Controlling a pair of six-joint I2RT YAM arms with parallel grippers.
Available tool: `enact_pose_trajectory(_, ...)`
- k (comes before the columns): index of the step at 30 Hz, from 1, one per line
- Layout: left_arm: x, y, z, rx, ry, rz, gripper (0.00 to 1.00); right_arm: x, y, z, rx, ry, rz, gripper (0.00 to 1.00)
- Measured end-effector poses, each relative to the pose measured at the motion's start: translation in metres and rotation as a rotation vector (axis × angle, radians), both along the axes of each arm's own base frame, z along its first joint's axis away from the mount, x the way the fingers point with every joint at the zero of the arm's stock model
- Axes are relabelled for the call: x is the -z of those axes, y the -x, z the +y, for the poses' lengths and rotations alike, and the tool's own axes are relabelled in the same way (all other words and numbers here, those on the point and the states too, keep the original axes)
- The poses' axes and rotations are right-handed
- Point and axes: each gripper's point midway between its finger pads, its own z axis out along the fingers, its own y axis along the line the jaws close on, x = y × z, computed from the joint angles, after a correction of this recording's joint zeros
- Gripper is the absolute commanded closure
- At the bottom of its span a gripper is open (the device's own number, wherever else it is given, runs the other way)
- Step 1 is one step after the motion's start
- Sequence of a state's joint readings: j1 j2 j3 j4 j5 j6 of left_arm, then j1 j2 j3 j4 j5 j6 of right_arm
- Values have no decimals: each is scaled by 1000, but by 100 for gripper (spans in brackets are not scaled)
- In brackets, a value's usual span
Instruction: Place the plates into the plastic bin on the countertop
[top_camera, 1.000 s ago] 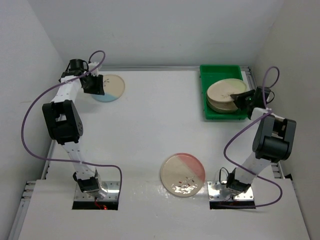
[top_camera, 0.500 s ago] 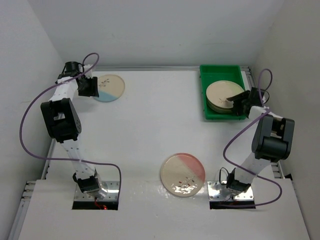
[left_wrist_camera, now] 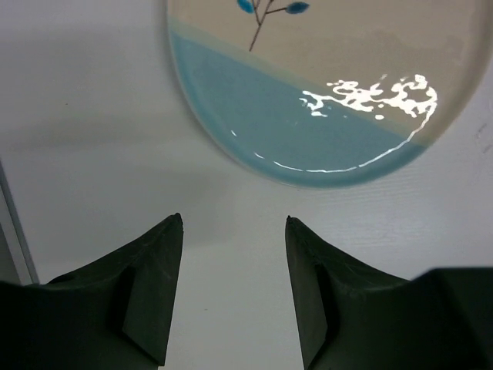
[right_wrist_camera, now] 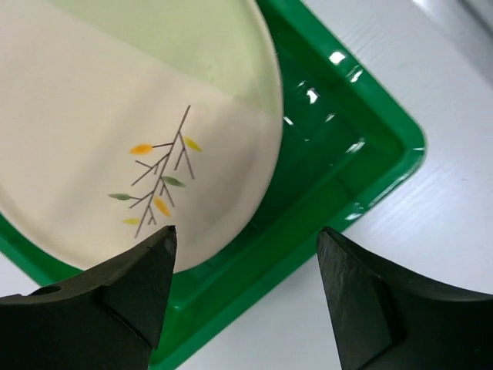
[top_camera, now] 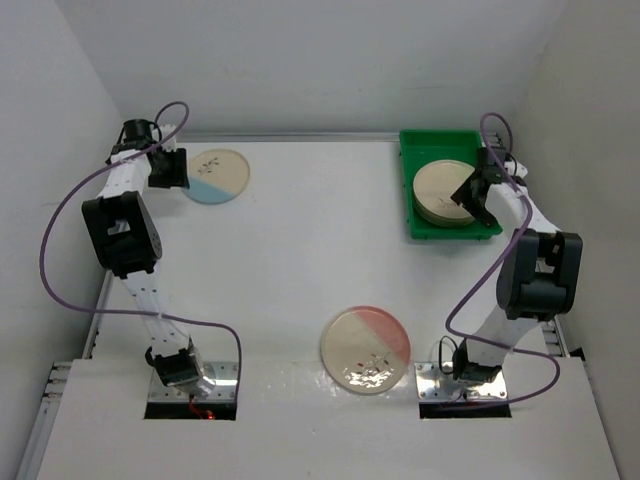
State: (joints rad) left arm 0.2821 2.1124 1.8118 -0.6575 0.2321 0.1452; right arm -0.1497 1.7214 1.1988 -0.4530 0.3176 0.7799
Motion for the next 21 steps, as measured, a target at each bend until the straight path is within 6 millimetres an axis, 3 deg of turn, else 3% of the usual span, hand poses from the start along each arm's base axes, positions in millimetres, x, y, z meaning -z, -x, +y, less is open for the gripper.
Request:
enact_pose_trajectory(6, 26, -19, 25, -90, 5, 9, 36, -2, 8, -6, -42, 87, 56, 28)
enact_pose_trajectory(11, 66, -35, 29, -109, 73, 36, 36, -16, -4, 20, -173, 144, 20, 28)
enact_pose_trajectory(13, 68, -44, 26, -96, 102, 16, 43, -23, -9, 32, -221, 161, -2, 28)
enact_pose_trajectory(14, 67, -49, 24, -89, 109, 4, 57, -27, -11, 38, -245, 169, -11, 28)
enact_pose_trajectory(17, 71, -55, 15, -62, 126, -2, 68, -36, -15, 47, -280, 183, -32, 28)
enact_pose_trajectory(20, 70, -61, 6, -20, 110, 1, 98, -43, -18, 52, -300, 197, -53, 28)
enact_pose_trajectory(21, 69, -64, 2, 8, 103, 0, 100, -45, -19, 53, -304, 201, -59, 28)
